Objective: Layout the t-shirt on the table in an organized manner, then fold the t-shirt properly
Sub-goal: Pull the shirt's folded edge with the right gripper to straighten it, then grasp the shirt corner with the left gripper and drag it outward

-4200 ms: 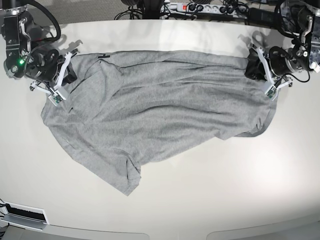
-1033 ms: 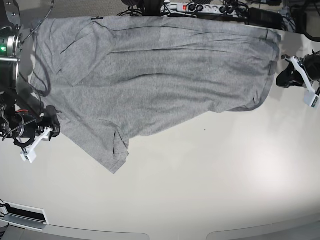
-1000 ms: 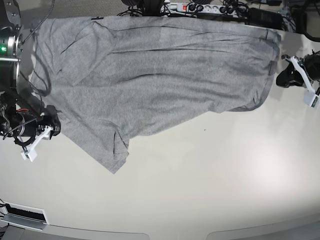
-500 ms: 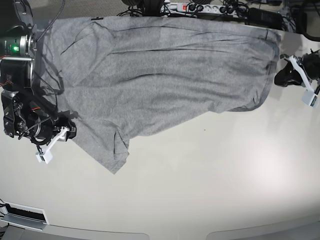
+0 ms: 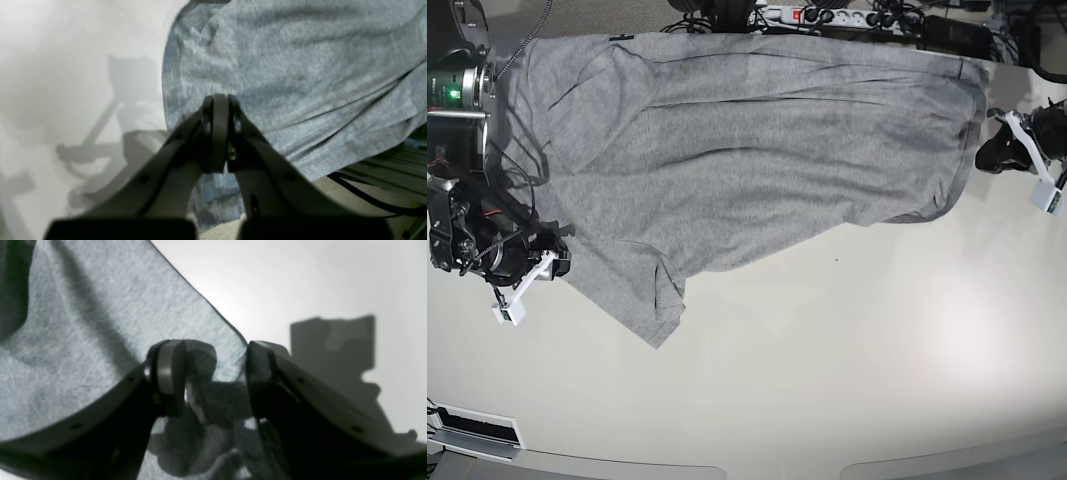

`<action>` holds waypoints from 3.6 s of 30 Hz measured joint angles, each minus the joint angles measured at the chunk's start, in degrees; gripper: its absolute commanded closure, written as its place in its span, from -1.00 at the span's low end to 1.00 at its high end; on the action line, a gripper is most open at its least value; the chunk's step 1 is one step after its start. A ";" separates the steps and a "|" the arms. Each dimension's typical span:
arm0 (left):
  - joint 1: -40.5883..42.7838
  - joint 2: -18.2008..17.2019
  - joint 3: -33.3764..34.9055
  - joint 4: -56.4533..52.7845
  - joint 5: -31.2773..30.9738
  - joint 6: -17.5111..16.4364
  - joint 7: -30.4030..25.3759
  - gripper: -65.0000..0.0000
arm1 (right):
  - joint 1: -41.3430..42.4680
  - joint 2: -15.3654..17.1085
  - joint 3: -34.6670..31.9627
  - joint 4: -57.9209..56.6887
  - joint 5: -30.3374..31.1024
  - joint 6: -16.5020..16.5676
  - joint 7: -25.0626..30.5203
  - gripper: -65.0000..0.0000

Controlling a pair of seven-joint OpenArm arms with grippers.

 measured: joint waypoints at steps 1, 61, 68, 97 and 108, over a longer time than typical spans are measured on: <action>0.00 0.00 0.00 0.00 -0.02 0.00 0.00 1.00 | -0.28 -0.02 0.02 0.00 0.04 0.24 0.42 0.65; -12.70 0.13 1.60 -0.70 8.98 6.64 -8.48 -0.14 | -42.23 7.26 14.69 72.50 23.21 14.38 -22.21 1.00; -20.06 0.33 10.86 -13.62 9.57 6.12 -8.44 -0.14 | -42.07 4.87 14.69 72.50 23.23 14.38 -21.97 1.00; -42.12 5.49 23.63 -41.13 6.03 -4.59 -3.52 1.00 | -41.90 2.56 14.69 72.50 23.04 14.38 -20.68 1.00; -46.38 -0.74 21.05 -40.92 -1.81 -4.63 3.58 1.00 | -41.77 2.56 14.69 72.50 23.02 14.38 -20.68 1.00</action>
